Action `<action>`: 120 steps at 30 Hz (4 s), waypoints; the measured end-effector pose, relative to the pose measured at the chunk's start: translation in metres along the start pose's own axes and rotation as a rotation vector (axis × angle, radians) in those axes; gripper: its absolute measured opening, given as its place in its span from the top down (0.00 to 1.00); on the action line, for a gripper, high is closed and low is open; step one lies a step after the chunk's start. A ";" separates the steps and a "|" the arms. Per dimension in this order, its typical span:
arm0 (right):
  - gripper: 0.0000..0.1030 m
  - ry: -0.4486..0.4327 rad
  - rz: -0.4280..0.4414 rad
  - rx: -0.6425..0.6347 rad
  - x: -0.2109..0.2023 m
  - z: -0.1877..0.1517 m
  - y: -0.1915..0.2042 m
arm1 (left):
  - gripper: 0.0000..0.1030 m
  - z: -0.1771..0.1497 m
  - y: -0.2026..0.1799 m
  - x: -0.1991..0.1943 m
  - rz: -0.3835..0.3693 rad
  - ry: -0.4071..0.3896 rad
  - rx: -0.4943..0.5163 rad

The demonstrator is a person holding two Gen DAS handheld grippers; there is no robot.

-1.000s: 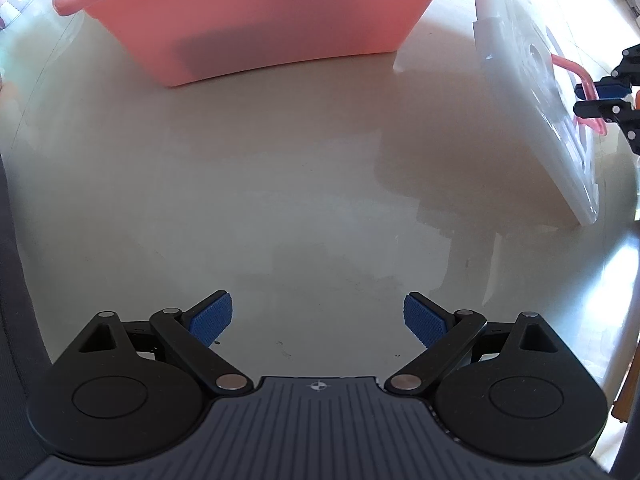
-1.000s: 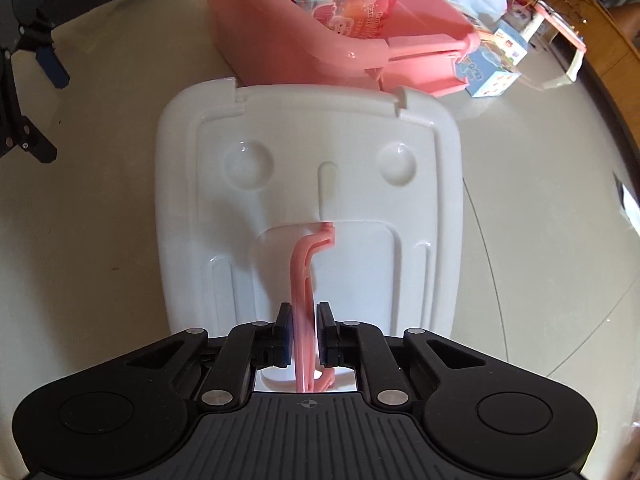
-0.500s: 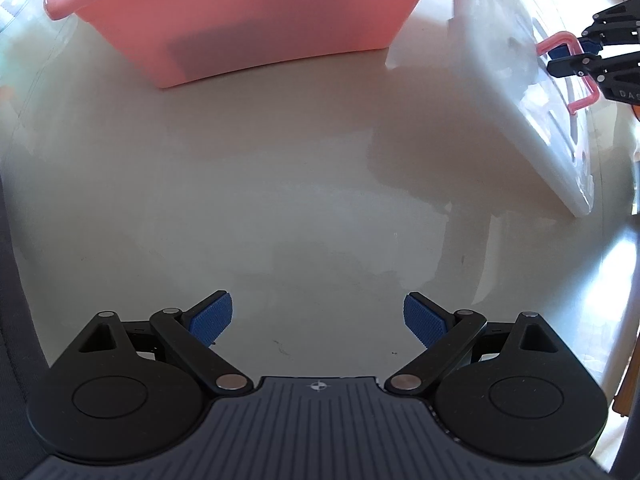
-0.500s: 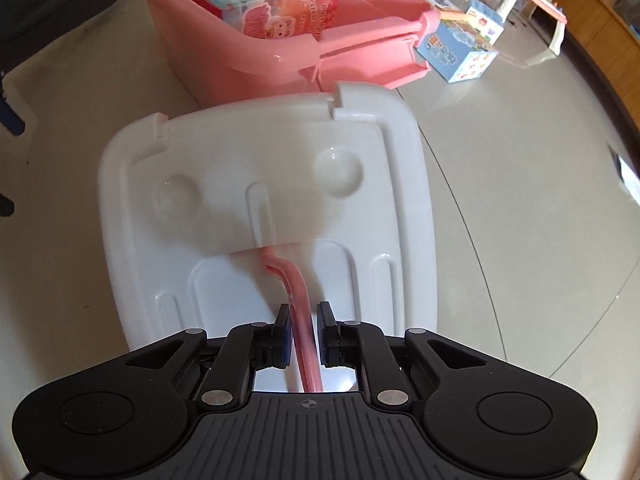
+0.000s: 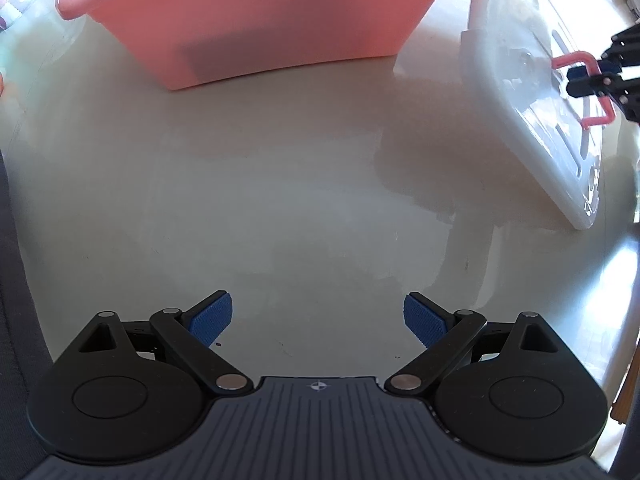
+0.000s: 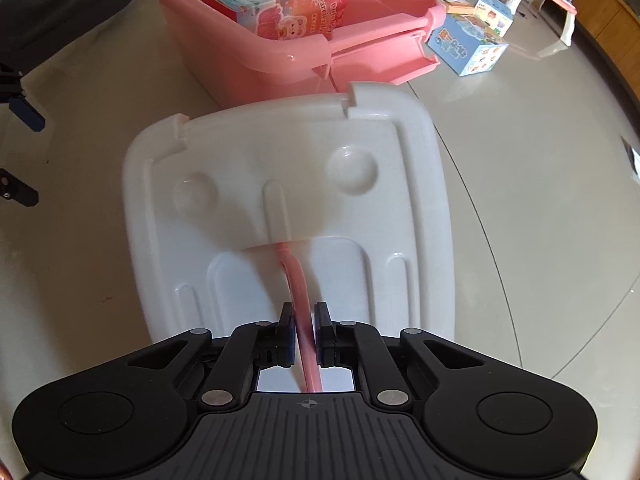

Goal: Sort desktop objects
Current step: 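Carry the white lid over the pink bin with the right tool, then lower the lid onto the bin with the right tool while the left tool grips the handle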

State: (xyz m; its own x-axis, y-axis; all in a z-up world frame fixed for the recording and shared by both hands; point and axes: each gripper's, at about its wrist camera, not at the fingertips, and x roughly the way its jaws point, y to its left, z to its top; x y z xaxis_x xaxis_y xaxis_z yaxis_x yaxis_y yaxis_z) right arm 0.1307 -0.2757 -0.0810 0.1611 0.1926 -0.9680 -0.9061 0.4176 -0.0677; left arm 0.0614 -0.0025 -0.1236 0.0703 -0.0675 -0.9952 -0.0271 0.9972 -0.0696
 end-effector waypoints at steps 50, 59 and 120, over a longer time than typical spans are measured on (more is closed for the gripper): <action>0.94 0.019 -0.050 -0.658 0.017 0.307 0.018 | 0.08 0.076 0.120 -0.107 -0.081 -0.207 -0.138; 0.93 0.020 -0.039 -0.688 0.034 0.330 0.033 | 0.08 0.076 0.134 -0.115 -0.083 -0.211 -0.152; 0.89 -0.161 0.086 -0.135 0.028 0.272 -0.046 | 0.89 0.213 0.072 -0.086 -0.003 -0.265 0.275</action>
State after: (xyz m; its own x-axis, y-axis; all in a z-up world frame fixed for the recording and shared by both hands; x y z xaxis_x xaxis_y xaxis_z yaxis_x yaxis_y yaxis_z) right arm 0.2831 -0.0478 -0.0392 0.1312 0.3666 -0.9211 -0.9618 0.2724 -0.0286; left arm 0.2662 0.0815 -0.0284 0.3262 -0.0954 -0.9405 0.2396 0.9707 -0.0153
